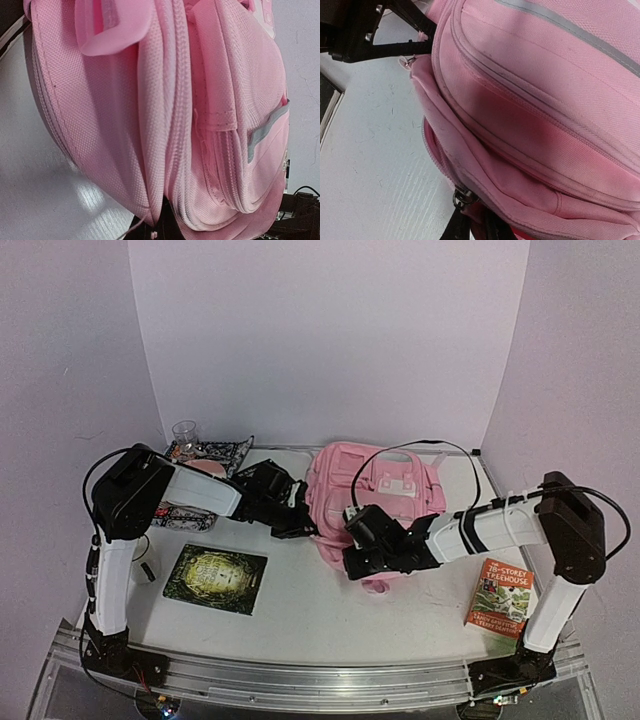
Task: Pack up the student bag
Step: Pick up the largest pocket of the bag from the student bag, then unzip the largest pocket of the student bag.
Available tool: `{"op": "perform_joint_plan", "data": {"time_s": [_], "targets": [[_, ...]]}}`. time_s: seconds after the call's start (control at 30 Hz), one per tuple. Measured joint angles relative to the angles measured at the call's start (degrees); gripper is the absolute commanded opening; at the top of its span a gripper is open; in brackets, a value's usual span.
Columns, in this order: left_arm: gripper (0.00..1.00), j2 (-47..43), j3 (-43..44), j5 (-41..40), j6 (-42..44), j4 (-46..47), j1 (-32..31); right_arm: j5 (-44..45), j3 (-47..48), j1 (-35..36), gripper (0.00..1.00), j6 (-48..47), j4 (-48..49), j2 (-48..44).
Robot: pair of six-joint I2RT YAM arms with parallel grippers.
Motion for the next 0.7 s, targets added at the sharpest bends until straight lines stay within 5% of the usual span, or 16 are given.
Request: {"op": "perform_joint_plan", "data": {"time_s": [0.43, 0.57, 0.7], "targets": [[0.00, -0.4, -0.1, -0.7, 1.0, -0.6, -0.7, -4.2, -0.7, -1.8, 0.13, 0.2, 0.7, -5.2], [0.00, -0.6, -0.1, -0.9, 1.1, -0.8, -0.7, -4.6, 0.3, -2.0, 0.06, 0.5, 2.3, -5.4], [0.00, -0.7, -0.1, -0.8, 1.1, -1.0, -0.7, -4.7, 1.1, -2.4, 0.13, 1.2, 3.2, -5.4]]}}
